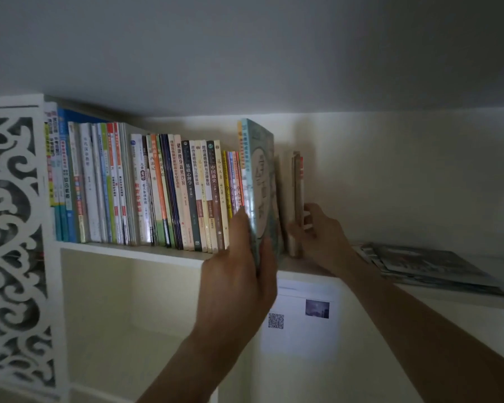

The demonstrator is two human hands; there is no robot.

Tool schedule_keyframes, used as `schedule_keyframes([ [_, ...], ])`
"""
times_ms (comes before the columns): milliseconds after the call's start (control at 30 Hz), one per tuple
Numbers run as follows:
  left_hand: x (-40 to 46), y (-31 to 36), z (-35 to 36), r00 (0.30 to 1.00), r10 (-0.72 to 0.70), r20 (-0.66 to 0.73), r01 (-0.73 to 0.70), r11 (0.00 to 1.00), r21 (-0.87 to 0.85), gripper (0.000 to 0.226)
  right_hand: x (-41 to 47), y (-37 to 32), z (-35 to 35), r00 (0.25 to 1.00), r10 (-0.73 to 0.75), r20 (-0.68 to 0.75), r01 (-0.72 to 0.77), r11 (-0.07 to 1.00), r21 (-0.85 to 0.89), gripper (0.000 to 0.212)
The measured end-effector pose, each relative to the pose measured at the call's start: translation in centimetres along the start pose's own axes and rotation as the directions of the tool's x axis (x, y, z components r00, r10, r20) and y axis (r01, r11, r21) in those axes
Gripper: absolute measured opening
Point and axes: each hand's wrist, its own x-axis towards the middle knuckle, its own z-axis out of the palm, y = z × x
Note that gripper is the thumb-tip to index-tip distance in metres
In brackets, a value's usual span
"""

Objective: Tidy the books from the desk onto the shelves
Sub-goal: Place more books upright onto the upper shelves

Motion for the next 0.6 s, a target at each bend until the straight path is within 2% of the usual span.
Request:
schedule_keyframes([
  [67,0.8,-0.2,2.1,0.999,-0.002,0.035,0.003,1.000,-0.029,0.035,-0.1,-0.2,0.2,0.996,-0.031,-0.089,0.006,0.965,-0.263,0.034],
  [133,1.7,-0.7,4.3,0.999,-0.016,0.039,0.017,1.000,-0.022,0.036,-0.3,0.0,0.1,0.984,-0.022,-0.178,-0.049,0.922,-0.383,0.040],
  [233,2.7,-1.8,7.1,0.999,-0.039,0.031,0.039,0.999,0.009,0.036,-0.8,0.2,-0.1,0.969,-0.069,-0.239,-0.060,0.868,-0.493,0.040],
  [333,3.0,-3.2,9.0,0.990,-0.114,0.083,0.107,0.990,0.088,0.043,-1.4,-0.1,0.0,0.950,-0.099,-0.295,-0.074,0.848,-0.524,0.039],
  [467,3.4,-3.2,10.0,0.976,-0.171,0.137,0.138,0.965,0.224,0.083,-1.5,-0.4,-0.4,0.957,-0.093,-0.274,-0.052,0.876,-0.479,0.042],
  [600,3.2,-4.2,9.5,0.993,-0.073,0.089,0.035,0.929,0.368,0.071,-1.3,-0.1,0.0,0.957,-0.227,-0.180,0.145,0.913,-0.382,0.046],
])
